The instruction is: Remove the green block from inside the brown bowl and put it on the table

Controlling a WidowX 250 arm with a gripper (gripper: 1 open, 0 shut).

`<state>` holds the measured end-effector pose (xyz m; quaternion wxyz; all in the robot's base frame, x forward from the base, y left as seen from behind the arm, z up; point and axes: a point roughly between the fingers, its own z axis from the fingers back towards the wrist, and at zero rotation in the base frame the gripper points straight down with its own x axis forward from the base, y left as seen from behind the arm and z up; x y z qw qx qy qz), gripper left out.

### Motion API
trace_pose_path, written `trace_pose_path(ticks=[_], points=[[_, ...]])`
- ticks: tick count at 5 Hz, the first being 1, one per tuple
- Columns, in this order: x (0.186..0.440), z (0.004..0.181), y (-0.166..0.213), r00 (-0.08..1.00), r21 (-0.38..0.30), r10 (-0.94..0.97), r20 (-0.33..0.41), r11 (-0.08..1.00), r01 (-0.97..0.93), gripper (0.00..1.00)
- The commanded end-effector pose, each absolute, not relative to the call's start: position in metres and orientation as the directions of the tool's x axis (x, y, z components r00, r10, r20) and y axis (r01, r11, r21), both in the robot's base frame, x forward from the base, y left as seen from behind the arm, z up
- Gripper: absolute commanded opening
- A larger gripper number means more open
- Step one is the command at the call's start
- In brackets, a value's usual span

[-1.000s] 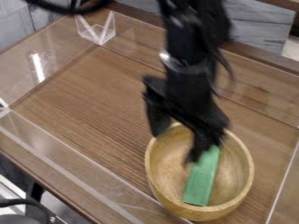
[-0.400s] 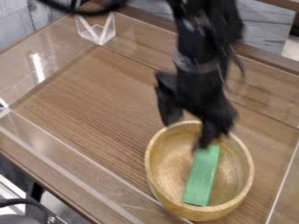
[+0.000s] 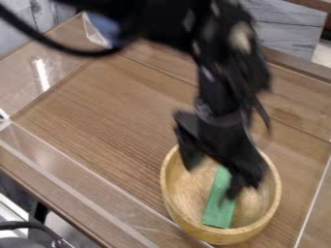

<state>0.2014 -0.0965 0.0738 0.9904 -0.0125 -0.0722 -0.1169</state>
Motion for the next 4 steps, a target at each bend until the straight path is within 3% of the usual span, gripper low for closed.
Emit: trace_pose_path(ticks=[1,4], points=[[0.221,0.080,-0.091,0.963,-0.020,-0.190,0.191,0.980,0.197,1.00],[0.233,0.069,-0.083,0.973,-0.062,-0.136,0.186,0.987,0.150,1.00]])
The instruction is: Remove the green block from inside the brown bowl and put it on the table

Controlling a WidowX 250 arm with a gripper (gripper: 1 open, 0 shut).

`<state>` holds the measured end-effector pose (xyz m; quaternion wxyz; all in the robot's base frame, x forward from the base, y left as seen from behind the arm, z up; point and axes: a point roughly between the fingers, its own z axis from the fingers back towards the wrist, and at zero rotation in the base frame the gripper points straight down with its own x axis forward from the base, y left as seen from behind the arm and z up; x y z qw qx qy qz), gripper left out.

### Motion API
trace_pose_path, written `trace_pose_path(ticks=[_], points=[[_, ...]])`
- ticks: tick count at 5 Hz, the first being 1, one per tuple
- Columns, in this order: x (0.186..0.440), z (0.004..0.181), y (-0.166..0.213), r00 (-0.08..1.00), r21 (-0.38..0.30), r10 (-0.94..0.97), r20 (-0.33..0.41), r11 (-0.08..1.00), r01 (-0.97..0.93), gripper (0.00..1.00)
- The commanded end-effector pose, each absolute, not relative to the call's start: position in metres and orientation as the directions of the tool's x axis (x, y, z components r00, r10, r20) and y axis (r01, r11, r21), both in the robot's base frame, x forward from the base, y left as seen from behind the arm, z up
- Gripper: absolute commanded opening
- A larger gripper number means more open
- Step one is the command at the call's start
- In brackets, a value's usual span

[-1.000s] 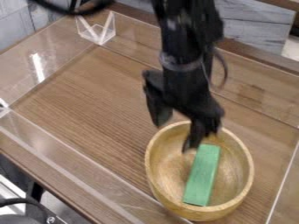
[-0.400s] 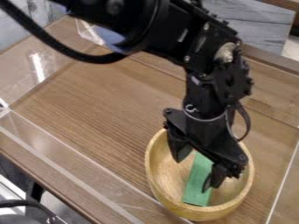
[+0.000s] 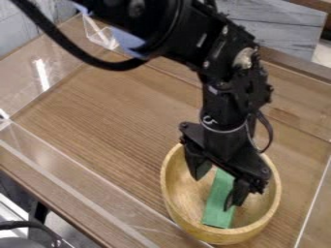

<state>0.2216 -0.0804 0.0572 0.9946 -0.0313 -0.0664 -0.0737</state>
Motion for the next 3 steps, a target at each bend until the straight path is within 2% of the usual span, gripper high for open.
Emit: trace_pose_path(ticks=[1,3], points=[[0.2362,0.0660,-0.0822,0.975,-0.076,-0.121,0.185,0.988,0.136,1.00],[0.2396,0.0606,-0.0806,0.978,-0.100,-0.097,0.184,0.988,0.117,1.00]])
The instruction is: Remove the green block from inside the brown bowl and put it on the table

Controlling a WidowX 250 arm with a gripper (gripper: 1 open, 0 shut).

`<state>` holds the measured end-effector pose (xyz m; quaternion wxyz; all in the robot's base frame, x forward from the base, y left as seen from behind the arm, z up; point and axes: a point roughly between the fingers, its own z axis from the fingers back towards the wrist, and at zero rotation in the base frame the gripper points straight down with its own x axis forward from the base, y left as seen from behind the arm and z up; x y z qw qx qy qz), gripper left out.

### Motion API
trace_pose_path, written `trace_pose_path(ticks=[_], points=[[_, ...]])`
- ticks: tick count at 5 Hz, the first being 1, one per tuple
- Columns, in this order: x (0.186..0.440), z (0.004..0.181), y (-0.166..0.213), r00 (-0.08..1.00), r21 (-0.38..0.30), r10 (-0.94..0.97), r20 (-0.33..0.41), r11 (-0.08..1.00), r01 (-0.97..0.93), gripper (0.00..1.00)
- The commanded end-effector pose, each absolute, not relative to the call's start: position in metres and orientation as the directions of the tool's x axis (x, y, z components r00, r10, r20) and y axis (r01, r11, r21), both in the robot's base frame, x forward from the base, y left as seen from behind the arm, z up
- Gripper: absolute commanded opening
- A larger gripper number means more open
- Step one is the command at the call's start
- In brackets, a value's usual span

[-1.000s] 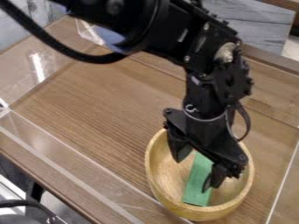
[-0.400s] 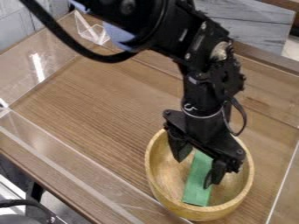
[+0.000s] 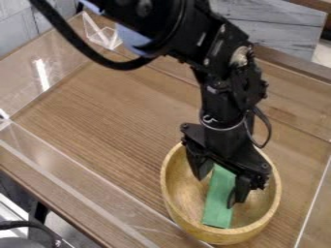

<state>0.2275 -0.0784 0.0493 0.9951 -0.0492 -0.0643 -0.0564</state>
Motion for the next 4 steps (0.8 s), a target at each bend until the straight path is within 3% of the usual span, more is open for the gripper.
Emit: trace_pose_path(ticks=[1,4], points=[[0.2412,0.0580,-0.0797,0.979,-0.111,-0.088,0.185,0.988,0.109,1.00],[0.2448,0.0485,-0.0770,0.981,-0.133,-0.065,0.182,0.987,0.090,1.00]])
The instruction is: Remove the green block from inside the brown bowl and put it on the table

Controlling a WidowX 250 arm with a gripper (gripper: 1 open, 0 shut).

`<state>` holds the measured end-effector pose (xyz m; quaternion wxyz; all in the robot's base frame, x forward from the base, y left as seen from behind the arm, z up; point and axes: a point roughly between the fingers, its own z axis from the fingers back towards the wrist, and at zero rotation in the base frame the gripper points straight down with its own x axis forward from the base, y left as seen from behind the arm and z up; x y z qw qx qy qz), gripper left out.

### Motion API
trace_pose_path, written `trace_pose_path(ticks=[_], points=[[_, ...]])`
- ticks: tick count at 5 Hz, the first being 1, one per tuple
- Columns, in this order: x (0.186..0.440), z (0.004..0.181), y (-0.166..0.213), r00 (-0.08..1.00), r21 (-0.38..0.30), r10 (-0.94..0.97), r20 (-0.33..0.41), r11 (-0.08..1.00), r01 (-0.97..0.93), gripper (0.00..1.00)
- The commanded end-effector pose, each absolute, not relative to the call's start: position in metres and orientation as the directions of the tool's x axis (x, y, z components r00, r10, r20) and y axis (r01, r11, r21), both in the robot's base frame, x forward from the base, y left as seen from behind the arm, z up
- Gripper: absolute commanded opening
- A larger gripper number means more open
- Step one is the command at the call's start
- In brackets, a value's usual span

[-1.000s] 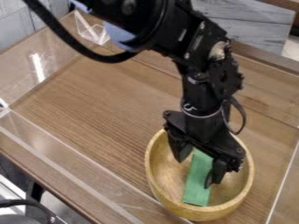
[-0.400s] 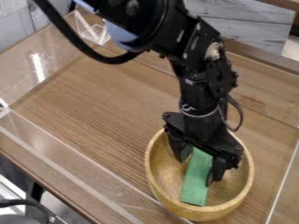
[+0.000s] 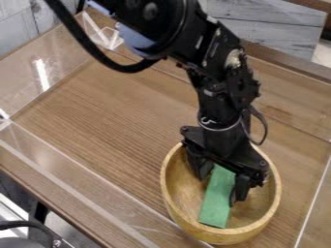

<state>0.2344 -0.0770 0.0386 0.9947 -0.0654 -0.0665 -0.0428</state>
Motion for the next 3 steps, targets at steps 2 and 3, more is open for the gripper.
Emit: trace_pose_path(ticks=[2,3], points=[[0.243,0.052,-0.076,0.986,-0.143,-0.055,0.160,0.987,0.079,0.00],[0.240,0.058,-0.075,0.988,-0.148,-0.051,0.145,0.986,0.072,0.00]])
